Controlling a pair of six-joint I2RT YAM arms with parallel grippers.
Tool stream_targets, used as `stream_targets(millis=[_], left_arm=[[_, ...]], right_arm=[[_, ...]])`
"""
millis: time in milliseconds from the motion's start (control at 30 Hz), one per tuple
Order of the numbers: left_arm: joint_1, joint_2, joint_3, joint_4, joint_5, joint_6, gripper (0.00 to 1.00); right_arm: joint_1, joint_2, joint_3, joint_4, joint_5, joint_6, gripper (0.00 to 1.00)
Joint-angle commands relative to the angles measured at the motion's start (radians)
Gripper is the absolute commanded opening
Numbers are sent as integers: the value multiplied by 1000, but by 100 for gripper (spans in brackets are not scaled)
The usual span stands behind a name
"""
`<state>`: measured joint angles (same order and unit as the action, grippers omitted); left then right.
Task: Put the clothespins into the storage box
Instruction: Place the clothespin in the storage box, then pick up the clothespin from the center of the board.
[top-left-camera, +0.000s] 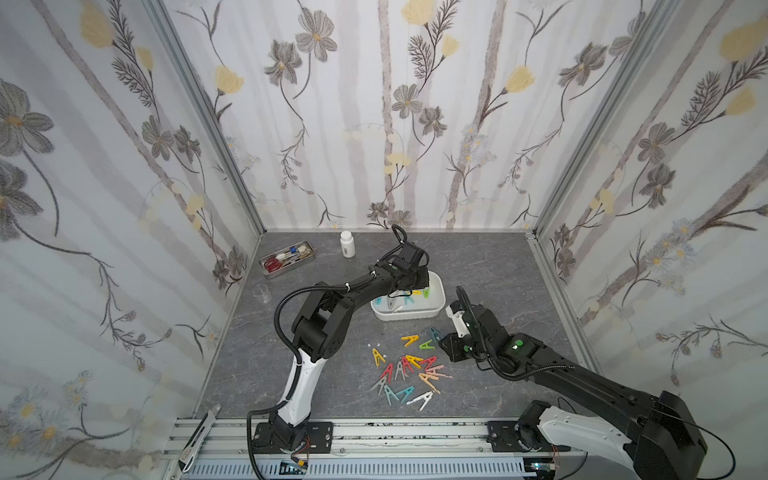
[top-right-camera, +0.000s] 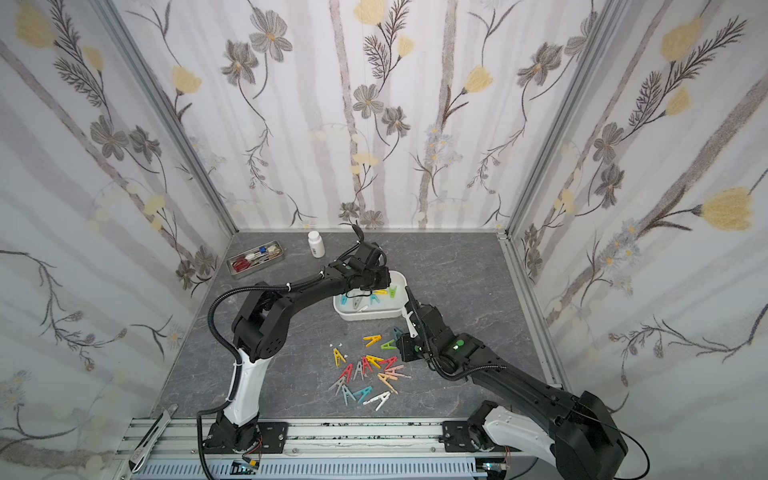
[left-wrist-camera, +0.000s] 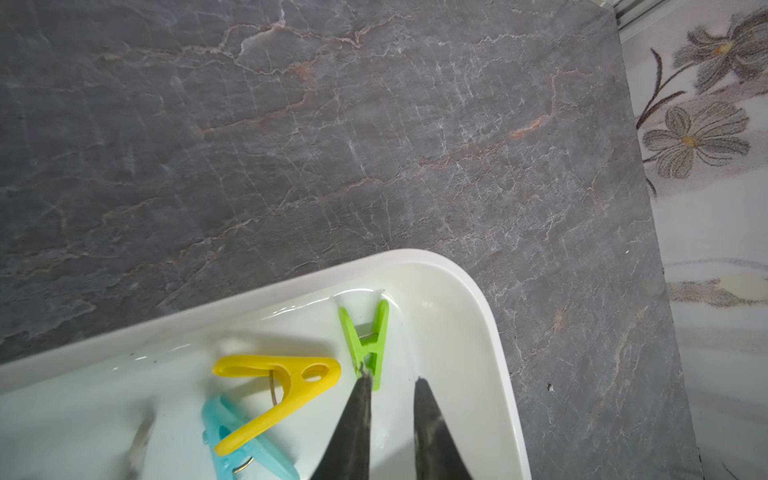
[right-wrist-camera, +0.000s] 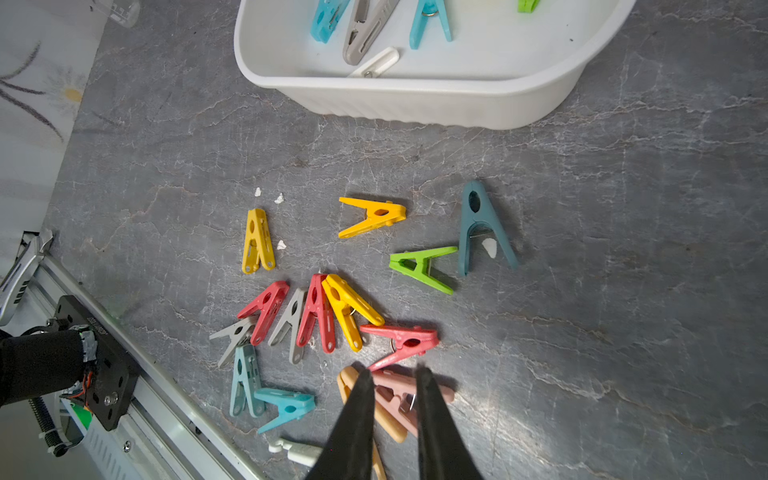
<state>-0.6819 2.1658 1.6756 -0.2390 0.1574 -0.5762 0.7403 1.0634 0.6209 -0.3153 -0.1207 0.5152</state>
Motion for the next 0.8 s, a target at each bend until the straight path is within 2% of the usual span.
stream_targets(millis=[0, 167, 267, 467, 533, 767], left_arm=[[0, -14, 3, 15, -7, 1, 25], [0, -60, -36, 40, -7, 17, 39], [-1, -99, -74, 61, -10, 25, 55], [-1, -204, -168, 89, -13, 34, 72], [-5, -258, -219, 104, -24, 37, 76], [-6, -409, -356, 75, -99, 42, 77]], right_arm=[[2, -6, -1, 22, 12, 9, 21], [2, -6, -2, 24, 7, 14, 21], [7, -11, -2, 19, 7, 19, 21], [50, -23, -28, -21, 63, 47, 21], [73, -26, -44, -36, 65, 63, 21], [312, 20, -29, -153, 149, 114, 26]])
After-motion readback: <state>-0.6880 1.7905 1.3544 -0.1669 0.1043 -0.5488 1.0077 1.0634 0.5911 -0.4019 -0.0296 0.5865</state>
